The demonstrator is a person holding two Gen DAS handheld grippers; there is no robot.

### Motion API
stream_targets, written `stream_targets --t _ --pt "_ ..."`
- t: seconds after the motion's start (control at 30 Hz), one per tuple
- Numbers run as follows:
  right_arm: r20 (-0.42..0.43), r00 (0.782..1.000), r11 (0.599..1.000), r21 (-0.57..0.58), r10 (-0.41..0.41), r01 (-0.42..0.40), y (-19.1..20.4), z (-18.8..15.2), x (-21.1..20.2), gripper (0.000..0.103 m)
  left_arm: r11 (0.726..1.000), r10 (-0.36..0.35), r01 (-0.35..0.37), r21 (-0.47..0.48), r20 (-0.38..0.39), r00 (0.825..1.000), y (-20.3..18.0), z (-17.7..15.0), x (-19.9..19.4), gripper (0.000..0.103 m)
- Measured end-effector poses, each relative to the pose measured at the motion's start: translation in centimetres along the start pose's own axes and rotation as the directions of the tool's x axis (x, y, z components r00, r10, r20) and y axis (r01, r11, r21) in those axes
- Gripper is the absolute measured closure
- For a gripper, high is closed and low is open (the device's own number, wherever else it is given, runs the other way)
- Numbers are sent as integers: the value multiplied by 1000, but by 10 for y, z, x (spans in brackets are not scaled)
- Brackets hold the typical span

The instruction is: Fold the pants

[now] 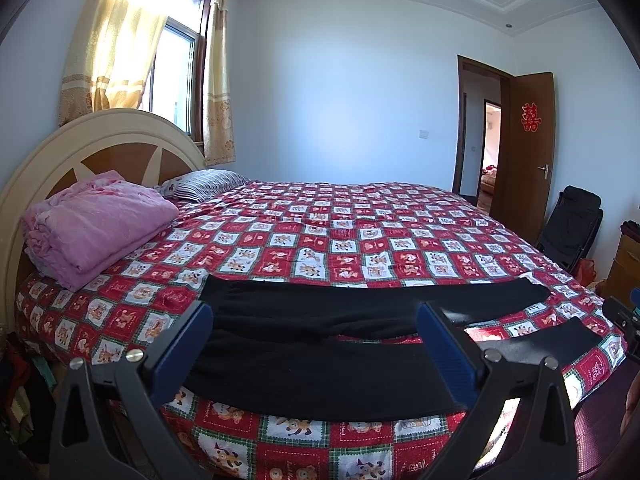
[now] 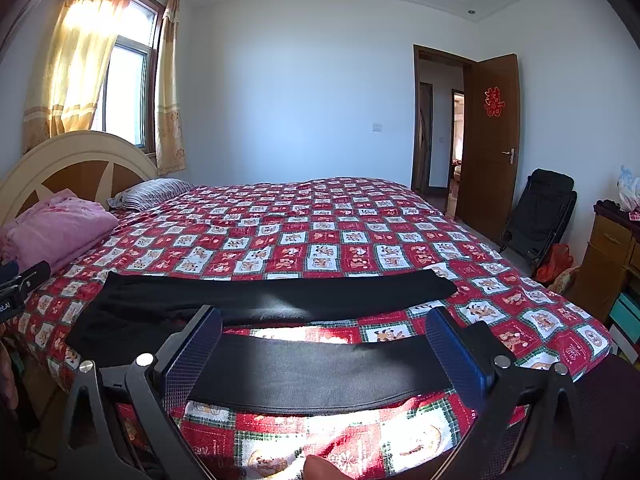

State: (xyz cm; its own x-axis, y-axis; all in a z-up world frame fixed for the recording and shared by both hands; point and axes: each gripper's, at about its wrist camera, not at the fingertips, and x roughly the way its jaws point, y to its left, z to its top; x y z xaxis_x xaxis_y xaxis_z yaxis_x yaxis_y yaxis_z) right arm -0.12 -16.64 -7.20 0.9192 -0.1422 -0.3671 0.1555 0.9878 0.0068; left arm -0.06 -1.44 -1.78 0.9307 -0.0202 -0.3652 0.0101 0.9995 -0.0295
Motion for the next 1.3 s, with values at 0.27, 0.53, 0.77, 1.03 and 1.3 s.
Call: stream_targets --t 0.27,0.53,0.77,1.03,1.3 --pt "-15 1000 1000 -6 3 -3 1 -4 8 1 1000 -8 8 3 -32 999 1 -4 10 0" --pt "-131 990 998 -38 50 -55 3 -30 53 1 998 70 -70 4 -133 989 39 -20 71 0" --pt "-239 968 995 -29 81 -91 -11 -65 107 1 974 170 -199 -110 -231 958 148 -24 159 0" --pt "-335 942 999 45 27 -13 -42 -80 161 29 974 213 -228 -10 -316 925 180 -10 249 0" --pt "-332 943 998 53 -12 31 -70 -51 202 40 990 137 -137 30 -417 899 189 -3 346 21"
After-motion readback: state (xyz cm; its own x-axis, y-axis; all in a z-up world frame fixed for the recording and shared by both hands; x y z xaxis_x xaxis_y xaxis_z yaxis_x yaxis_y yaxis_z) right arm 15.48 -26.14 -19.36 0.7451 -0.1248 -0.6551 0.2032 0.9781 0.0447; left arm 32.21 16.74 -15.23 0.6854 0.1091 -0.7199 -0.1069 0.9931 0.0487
